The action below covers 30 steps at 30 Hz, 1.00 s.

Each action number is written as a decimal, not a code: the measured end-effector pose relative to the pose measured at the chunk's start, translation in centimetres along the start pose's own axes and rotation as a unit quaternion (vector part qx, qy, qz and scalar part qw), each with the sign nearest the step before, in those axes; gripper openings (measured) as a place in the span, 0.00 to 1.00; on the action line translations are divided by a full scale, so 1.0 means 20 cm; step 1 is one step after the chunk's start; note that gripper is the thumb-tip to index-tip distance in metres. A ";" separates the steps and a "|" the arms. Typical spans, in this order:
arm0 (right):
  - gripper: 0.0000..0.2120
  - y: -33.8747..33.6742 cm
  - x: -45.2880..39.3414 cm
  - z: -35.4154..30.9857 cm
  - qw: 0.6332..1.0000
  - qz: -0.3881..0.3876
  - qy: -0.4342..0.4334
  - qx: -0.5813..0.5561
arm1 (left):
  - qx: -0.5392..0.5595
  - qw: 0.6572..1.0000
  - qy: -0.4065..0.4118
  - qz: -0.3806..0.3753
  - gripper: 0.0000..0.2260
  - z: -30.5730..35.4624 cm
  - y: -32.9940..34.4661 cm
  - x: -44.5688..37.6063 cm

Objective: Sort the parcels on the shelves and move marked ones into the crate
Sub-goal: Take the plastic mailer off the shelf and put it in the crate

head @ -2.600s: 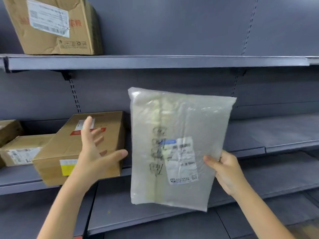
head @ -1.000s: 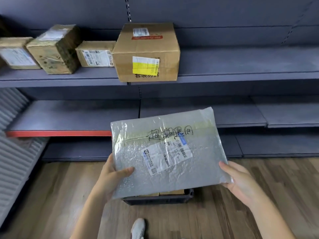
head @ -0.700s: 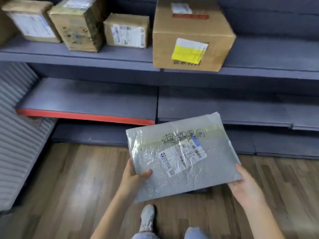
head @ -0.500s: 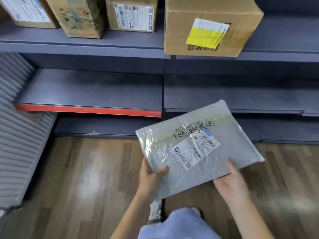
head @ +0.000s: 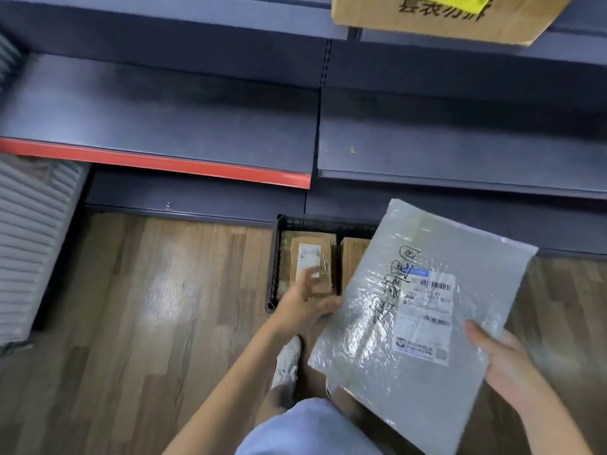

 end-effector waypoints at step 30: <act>0.24 -0.22 -1.67 0.48 0.963 0.065 -0.117 0.235 | -0.246 0.956 -0.076 0.138 0.32 -0.81 0.54 -1.32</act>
Point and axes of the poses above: each hand's wrist, its own x-axis away from the middle knuckle, its own y-axis out of the palm, z = x × y, the point moved 9 cm from there along -x, towards the middle knuckle, and after that the axes turned 11 degrees about -x, right-handed, at the moved point
